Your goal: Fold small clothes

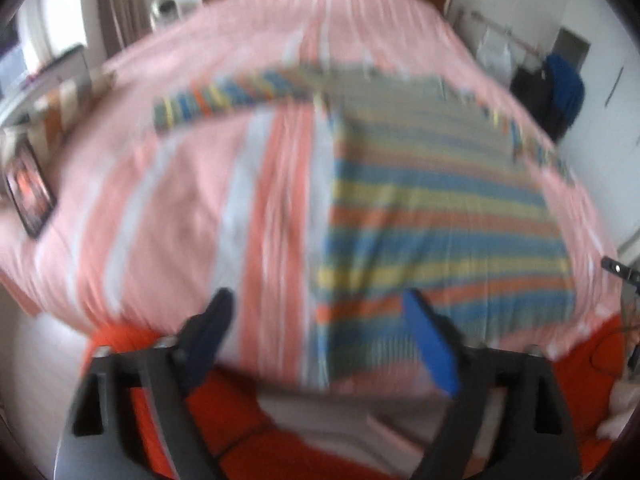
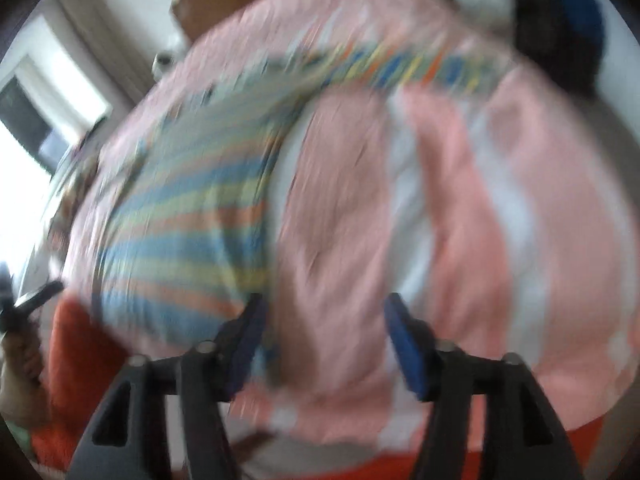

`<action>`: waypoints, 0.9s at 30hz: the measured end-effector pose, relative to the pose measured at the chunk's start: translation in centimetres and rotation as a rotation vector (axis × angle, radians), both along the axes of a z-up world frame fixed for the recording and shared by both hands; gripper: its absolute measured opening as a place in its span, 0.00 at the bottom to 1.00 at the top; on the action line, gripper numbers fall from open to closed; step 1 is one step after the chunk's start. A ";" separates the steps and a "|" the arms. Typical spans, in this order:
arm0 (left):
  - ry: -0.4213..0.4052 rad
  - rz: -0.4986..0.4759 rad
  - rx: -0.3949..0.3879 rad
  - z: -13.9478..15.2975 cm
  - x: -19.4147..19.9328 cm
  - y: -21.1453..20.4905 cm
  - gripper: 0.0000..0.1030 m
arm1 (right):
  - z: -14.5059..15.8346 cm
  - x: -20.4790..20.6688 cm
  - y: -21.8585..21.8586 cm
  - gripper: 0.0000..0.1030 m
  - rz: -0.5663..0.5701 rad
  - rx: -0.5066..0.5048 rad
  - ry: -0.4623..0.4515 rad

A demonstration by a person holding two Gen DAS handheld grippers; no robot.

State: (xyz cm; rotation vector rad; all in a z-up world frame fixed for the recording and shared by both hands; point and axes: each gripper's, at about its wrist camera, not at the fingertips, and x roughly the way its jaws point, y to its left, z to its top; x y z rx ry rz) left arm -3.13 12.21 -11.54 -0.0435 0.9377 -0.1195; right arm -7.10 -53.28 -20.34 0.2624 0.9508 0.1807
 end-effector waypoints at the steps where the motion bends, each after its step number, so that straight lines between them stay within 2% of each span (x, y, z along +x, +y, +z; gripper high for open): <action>1: -0.038 0.022 0.006 0.4 0.6 0.1 0.97 | 0.3 0.2 -0.2 0.68 -0.020 -0.003 -0.023; 3: -0.119 0.072 0.007 0.8 2.7 0.3 0.97 | 0.6 1.4 -0.4 0.68 -0.063 0.002 -0.081; 5: -0.147 0.096 -0.010 0.3 4.8 0.8 0.98 | 0.4 3.1 0.2 0.68 -0.090 -0.003 -0.114; 8: -0.130 0.153 -0.007 -2.0 8.5 0.5 0.98 | -0.5 5.4 1.1 0.68 -0.124 -0.018 -0.153; 11: -0.107 0.188 0.015 -5.1 10.1 0.3 0.98 | -2.2 6.6 1.9 0.71 -0.151 -0.078 -0.161; 13: -0.081 0.202 0.017 -6.8 8.9 1.0 0.98 | -3.6 6.7 2.5 0.79 -0.156 -0.111 -0.148; 15: -0.029 0.208 0.013 -8.6 8.6 1.0 0.98 | -5.0 6.7 2.3 0.81 -0.165 -0.130 -0.129; 17: -0.062 0.204 0.043 -8.8 8.0 0.6 0.99 | -5.2 6.6 2.7 0.87 -0.143 -0.157 -0.155; 19: -0.049 0.197 0.061 -8.7 8.1 0.3 0.99 | -5.6 6.7 3.0 0.94 -0.137 -0.170 -0.164; 22: -0.036 0.192 0.048 -8.7 8.2 0.5 1.00 | -6.2 7.0 3.6 0.98 -0.134 -0.202 -0.183; 27: -0.033 0.195 0.071 -9.1 8.4 0.2 1.00 | -6.5 7.0 3.6 0.98 -0.131 -0.208 -0.193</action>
